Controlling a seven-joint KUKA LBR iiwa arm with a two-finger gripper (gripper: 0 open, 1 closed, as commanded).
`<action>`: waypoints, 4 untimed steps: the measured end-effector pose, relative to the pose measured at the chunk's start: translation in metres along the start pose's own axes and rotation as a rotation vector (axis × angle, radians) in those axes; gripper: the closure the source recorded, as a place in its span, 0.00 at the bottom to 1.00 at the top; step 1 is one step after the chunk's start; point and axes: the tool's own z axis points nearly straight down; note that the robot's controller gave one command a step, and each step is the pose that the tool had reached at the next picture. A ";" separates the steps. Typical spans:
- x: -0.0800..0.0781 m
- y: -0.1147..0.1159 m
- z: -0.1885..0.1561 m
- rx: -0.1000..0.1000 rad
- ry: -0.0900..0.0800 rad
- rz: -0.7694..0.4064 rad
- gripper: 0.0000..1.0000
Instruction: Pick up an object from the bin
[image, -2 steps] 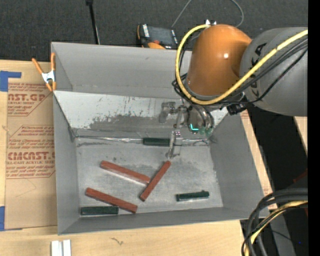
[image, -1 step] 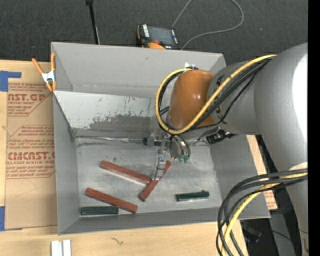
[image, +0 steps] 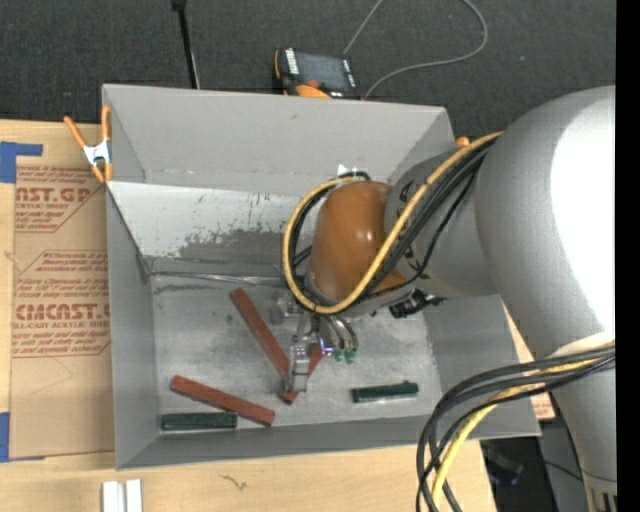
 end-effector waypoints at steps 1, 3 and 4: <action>0.040 -0.067 -0.001 0.001 -0.001 0.142 0.00; 0.056 -0.098 -0.002 0.000 -0.004 -0.341 1.00; 0.062 -0.109 -0.152 0.003 -0.011 -0.330 1.00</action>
Offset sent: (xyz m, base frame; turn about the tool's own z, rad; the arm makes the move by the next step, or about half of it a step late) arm -0.0391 -0.0653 0.0012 0.1382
